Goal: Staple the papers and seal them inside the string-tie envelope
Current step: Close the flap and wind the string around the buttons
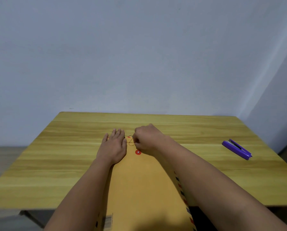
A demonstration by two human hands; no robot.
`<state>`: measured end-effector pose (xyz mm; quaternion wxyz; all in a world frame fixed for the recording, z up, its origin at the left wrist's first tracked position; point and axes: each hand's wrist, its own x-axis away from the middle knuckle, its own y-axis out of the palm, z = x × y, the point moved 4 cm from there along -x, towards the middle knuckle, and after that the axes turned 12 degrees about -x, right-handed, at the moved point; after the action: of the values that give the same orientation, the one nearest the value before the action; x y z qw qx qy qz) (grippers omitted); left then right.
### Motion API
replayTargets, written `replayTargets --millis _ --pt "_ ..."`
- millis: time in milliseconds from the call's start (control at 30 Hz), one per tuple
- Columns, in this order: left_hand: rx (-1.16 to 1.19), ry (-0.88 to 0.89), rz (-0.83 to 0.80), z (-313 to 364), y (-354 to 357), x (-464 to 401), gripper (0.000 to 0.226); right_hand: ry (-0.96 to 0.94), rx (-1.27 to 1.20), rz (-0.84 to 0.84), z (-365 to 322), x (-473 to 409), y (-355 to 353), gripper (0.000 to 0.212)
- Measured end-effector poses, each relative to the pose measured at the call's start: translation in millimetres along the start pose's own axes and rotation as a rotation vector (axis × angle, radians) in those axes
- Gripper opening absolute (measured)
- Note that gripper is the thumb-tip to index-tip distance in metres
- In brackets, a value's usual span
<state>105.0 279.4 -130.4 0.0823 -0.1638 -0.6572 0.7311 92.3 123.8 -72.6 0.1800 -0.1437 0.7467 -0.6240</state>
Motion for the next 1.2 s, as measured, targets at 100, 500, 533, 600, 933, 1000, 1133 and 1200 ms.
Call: replayTargets --millis 100,500,533,600,933,1000,1133,1200 --pt "0.006 0.005 0.000 0 0 1 0.057 -0.026 0.107 -0.012 -4 -3 5 0.016" --pt "0.083 -0.019 0.036 1 -3 1 0.071 0.343 -0.853 0.305 19 -2 8 0.016" --pt "0.081 -0.022 0.035 1 -4 0 0.071 0.364 -0.940 0.293 17 -4 8 0.015" --pt "0.075 -0.023 0.032 1 -3 -1 0.072 0.435 -1.182 0.270 12 -7 3 0.019" --pt "0.061 -0.032 0.040 -1 -1 -1 0.070 0.571 -1.702 0.717 37 -1 -53 0.010" --pt "0.053 -0.033 0.032 -2 0 -1 0.069 0.541 -1.969 0.829 46 0 -61 0.010" --pt "0.051 -0.031 0.020 -3 2 -3 0.067 0.584 -1.872 0.844 65 9 -81 0.010" --pt "0.050 -0.032 0.016 -3 2 -3 0.066 0.634 -1.292 0.506 68 12 -82 0.012"
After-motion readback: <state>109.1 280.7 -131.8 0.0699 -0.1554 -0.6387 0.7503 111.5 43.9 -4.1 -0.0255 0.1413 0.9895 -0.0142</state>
